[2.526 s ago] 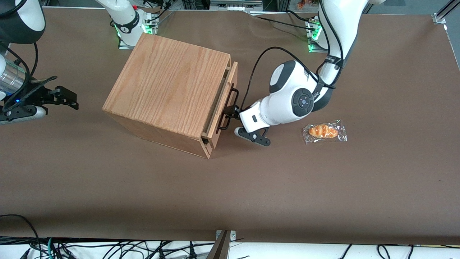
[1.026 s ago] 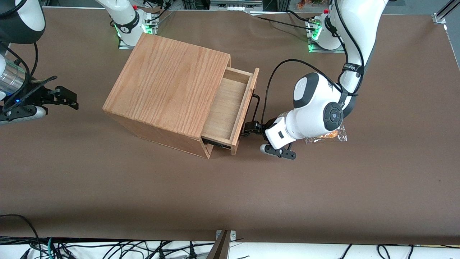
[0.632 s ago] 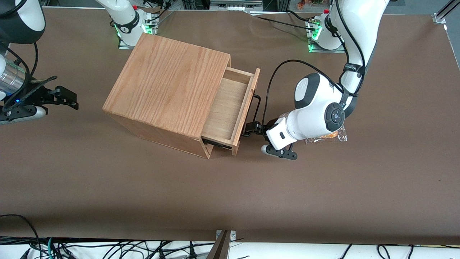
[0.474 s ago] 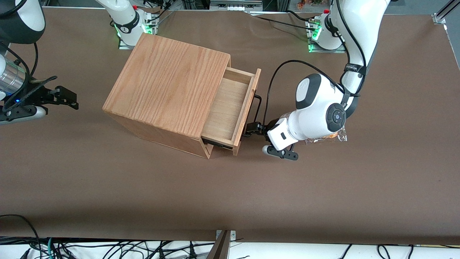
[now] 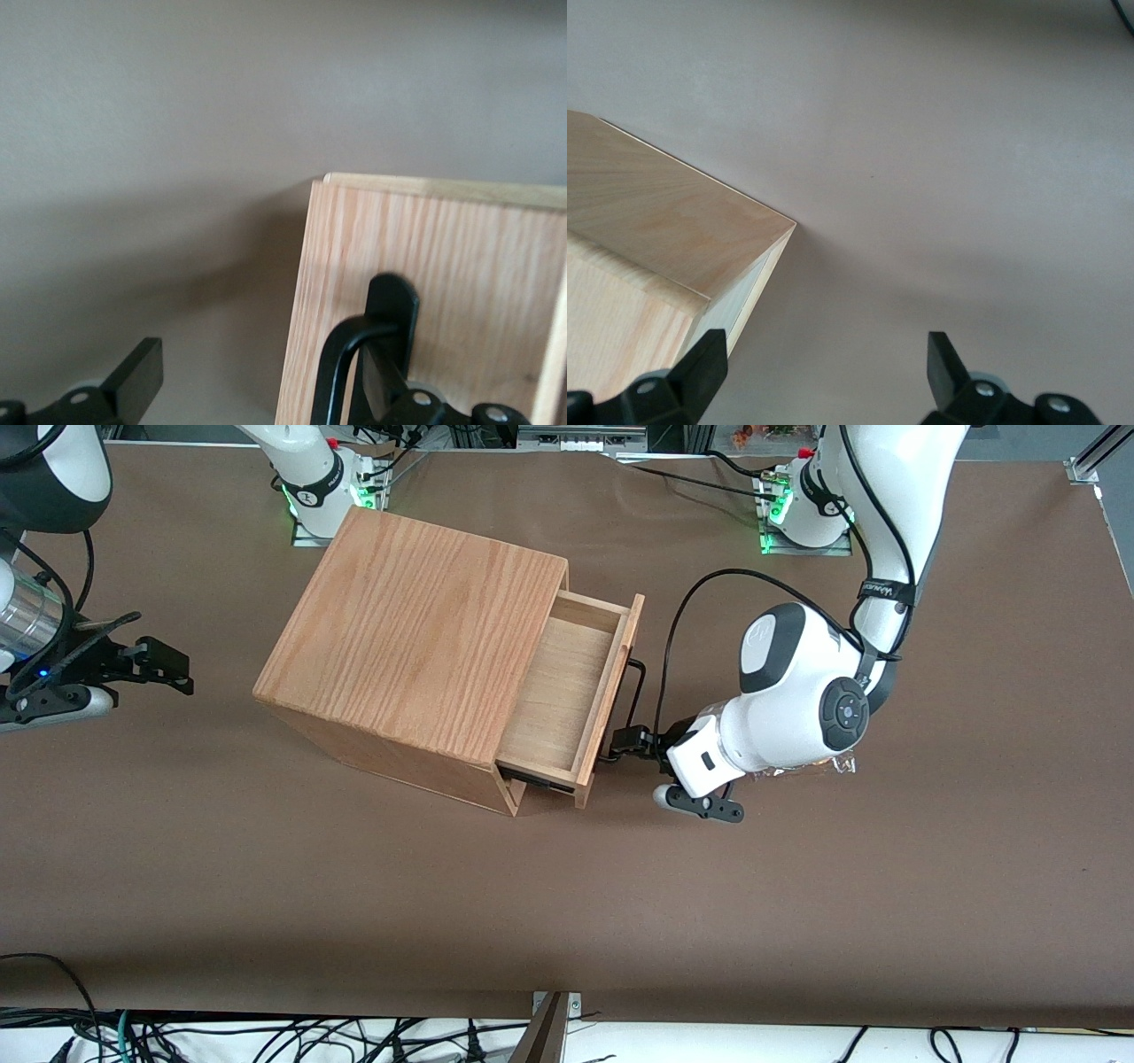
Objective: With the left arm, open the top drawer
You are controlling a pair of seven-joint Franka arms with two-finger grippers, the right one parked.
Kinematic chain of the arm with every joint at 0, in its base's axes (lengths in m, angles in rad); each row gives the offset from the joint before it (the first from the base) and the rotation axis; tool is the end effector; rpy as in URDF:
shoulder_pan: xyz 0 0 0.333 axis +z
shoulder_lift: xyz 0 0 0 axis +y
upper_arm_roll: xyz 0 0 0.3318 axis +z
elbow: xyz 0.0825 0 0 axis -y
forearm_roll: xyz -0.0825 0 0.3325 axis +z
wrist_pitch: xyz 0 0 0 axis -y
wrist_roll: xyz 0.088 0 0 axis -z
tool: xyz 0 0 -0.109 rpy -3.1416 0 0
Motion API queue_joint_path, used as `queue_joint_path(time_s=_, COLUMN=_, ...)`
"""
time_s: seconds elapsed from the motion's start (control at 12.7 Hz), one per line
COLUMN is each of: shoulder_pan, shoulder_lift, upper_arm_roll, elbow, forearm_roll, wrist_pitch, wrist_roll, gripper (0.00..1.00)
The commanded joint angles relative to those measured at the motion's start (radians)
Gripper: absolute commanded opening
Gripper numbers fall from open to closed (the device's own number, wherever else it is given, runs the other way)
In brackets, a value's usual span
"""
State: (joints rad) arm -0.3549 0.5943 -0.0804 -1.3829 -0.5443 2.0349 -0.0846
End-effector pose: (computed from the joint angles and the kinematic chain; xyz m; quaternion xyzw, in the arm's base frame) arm 0.6183 -0.3063 0.4123 0.9626 -0.0483 -0.0413 0.2635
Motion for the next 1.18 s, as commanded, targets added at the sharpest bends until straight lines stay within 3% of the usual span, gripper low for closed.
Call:
queue_joint_path(time_s=0.0, shoulder_pan=0.03, shoulder_lift=-0.019, upper_arm_roll=-0.001, elbow=0.018, forearm_roll=-0.022, wrist_pitch=-0.048, wrist_roll=-0.026, gripper=1.0)
queue_joint_path(time_s=0.32, shoulder_pan=0.048, shoulder_lift=-0.057, upper_arm_roll=0.001, elbow=0.018, forearm_roll=-0.023, wrist_pitch=-0.09, wrist_roll=-0.03, gripper=1.0)
queue_joint_path(time_s=0.71, shoulder_pan=0.152, shoulder_lift=-0.096, upper_arm_roll=0.002, elbow=0.015, forearm_roll=-0.003, wrist_pitch=-0.178, wrist_roll=-0.026, gripper=1.0)
queue_joint_path(time_s=1.11, shoulder_pan=0.235, shoulder_lift=-0.1, upper_arm_roll=0.002, elbow=0.016, forearm_roll=0.052, wrist_pitch=-0.242, wrist_roll=-0.017, gripper=1.0)
